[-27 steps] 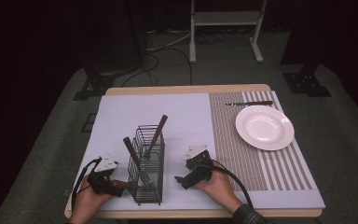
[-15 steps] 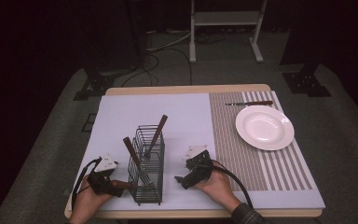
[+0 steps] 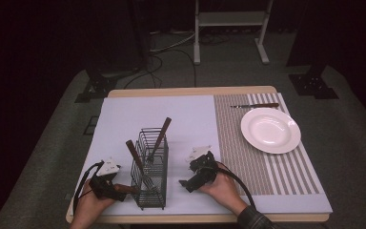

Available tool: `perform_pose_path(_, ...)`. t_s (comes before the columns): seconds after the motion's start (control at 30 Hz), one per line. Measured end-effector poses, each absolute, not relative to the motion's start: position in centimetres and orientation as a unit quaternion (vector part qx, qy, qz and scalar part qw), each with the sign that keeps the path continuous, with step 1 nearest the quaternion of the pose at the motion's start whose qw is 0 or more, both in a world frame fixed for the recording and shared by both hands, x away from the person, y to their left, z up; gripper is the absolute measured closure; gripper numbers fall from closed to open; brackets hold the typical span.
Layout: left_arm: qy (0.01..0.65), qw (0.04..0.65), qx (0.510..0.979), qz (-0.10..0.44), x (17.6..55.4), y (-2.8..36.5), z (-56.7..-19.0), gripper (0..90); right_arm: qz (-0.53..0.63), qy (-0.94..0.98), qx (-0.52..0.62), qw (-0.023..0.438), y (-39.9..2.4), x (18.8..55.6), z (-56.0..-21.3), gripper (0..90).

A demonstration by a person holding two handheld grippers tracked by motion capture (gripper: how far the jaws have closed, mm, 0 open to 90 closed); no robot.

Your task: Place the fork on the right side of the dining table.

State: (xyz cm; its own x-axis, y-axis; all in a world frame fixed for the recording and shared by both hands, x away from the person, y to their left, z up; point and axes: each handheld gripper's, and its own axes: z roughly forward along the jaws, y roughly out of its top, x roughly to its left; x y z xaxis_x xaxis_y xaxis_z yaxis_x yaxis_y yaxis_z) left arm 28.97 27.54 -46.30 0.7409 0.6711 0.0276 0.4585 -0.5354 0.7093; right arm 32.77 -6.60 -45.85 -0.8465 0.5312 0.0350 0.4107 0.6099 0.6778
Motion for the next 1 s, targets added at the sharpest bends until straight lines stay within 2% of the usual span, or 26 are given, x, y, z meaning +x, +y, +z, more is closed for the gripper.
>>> perform_pose_path(1.0,0.328,0.354,0.863,0.150,29.0,27.5,-46.3,0.0,0.401,0.870,0.273,0.088,-8.1,34.1,-41.2,0.0)
